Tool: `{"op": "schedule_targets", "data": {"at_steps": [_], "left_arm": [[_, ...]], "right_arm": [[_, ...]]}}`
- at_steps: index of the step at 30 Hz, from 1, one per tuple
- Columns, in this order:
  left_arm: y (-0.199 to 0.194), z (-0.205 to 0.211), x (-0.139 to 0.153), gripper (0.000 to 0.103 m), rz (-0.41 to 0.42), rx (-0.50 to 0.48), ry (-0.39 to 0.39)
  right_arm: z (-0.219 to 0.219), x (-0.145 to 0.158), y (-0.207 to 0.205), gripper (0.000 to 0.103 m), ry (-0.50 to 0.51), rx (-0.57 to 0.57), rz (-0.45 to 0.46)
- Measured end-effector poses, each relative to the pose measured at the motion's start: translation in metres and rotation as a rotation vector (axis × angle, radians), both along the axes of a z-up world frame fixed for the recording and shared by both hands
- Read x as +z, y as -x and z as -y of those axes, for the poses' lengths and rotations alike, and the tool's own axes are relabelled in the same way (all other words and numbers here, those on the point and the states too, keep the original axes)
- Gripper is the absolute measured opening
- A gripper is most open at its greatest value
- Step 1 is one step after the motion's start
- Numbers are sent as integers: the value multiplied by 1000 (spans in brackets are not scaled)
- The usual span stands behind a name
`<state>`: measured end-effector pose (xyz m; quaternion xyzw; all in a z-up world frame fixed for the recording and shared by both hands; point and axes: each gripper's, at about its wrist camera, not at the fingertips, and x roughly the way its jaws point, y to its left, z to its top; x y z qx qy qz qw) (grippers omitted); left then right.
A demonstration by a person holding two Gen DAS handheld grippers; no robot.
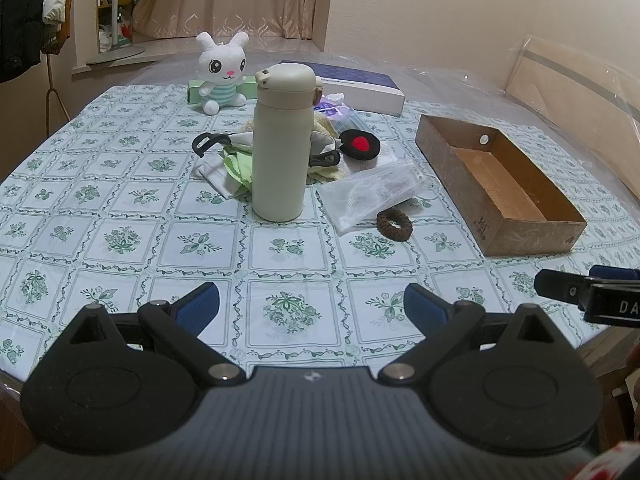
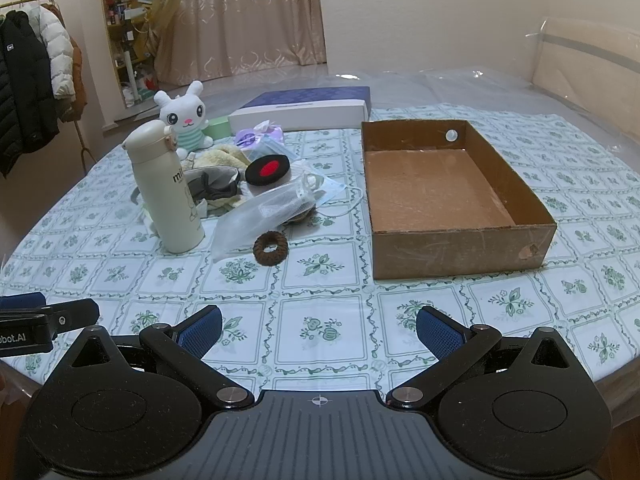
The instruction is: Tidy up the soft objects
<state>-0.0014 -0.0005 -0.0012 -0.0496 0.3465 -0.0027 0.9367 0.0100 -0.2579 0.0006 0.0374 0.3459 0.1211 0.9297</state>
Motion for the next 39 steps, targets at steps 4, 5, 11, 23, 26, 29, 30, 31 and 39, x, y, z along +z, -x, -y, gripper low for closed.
{"op": "schedule_targets", "data": {"at_steps": [4,5,11,23,26,29,30,31,39], "left_arm": [[0,2,0,98,1,-2,0],[0,2,0,98,1,-2,0],[-1,3,-1,98,0,-7,6],[-17,-19,-14,98,-10,12,40],[-25,-28,-18,98,-7,21,34],[-34,-36,-23,98,-4,11,32],[-37,-38,-24,98,-1,7,31],[-40,-40,-26,98,0,5,31],[-75,-45,-41,95,-6,-26,42]], "right_arm": [[0,0,0,102,0,0,0],[0,0,0,102,0,0,0],[0,-1,-1,102,-4,-3,1],[-4,-16,-13,102,-24,9,15],[-9,-20,-21,102,-25,15,18],[-16,-25,-31,102,-27,26,22],[-18,-26,-35,102,-28,31,24],[-20,-28,-38,102,-27,37,27],[-43,-44,-74,100,2,92,48]]}}
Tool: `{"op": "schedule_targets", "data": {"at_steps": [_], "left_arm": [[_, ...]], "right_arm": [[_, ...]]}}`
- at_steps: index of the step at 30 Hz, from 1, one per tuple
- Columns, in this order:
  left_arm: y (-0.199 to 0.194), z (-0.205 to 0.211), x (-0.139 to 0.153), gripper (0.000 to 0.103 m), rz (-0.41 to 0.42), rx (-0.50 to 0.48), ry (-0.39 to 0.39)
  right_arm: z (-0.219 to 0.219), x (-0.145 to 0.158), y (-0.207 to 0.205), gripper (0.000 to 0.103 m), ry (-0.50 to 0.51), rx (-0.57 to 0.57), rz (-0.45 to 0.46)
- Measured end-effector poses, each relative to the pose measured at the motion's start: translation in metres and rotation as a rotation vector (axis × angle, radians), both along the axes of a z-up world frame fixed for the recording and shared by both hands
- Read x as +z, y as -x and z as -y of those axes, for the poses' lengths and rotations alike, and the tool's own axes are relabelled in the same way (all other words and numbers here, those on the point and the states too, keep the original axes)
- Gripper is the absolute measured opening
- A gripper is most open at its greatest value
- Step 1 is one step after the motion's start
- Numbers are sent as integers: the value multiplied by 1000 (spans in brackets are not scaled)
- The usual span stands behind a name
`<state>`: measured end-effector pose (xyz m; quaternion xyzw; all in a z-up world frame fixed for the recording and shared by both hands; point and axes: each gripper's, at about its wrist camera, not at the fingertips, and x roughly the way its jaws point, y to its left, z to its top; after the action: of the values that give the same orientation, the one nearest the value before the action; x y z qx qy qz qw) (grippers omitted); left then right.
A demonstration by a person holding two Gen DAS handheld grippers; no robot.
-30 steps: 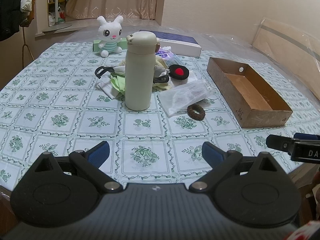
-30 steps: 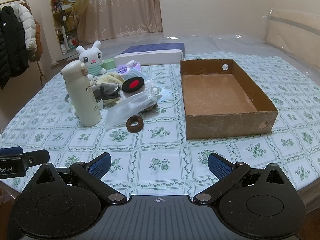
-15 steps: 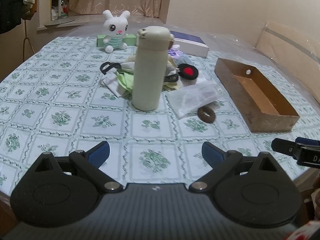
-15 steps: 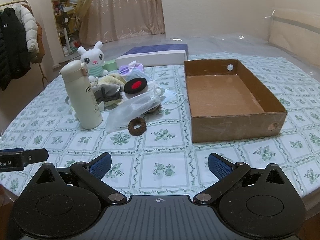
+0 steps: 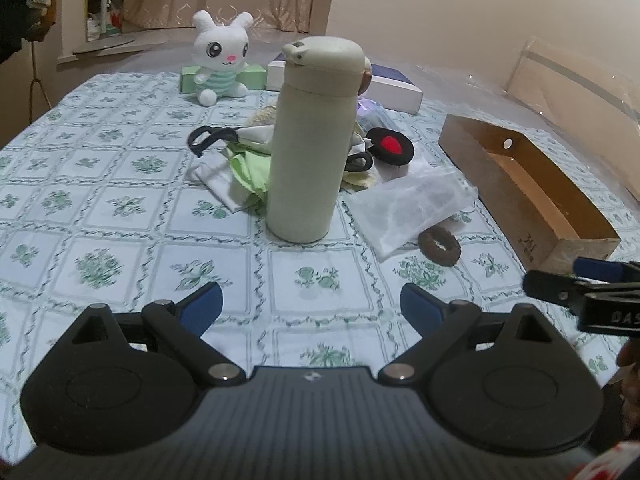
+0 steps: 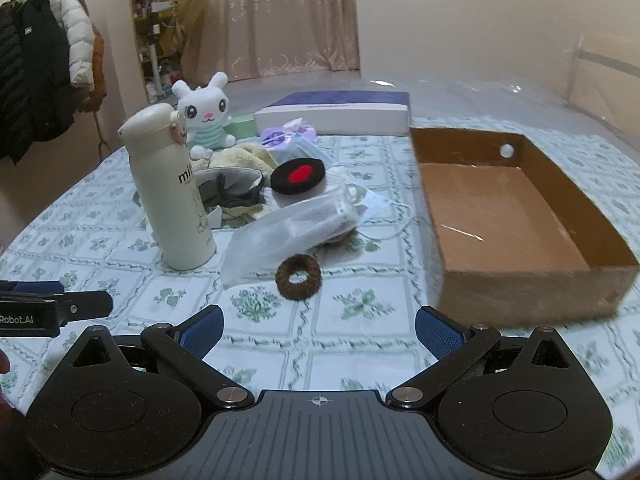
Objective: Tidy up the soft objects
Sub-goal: 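Reach the right tool to the brown hair tie and close on it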
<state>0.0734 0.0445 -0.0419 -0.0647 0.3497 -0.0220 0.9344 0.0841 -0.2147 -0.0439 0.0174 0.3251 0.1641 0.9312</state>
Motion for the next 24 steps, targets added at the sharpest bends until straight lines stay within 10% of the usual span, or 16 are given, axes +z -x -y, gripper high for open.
{"op": "schedule_targets", "data": {"at_steps": [24], "left_arm": [[-71,13,-30,88,-10,-35,34]], "right_arm": [[-48,-67,-94,51,120,134,29]]}}
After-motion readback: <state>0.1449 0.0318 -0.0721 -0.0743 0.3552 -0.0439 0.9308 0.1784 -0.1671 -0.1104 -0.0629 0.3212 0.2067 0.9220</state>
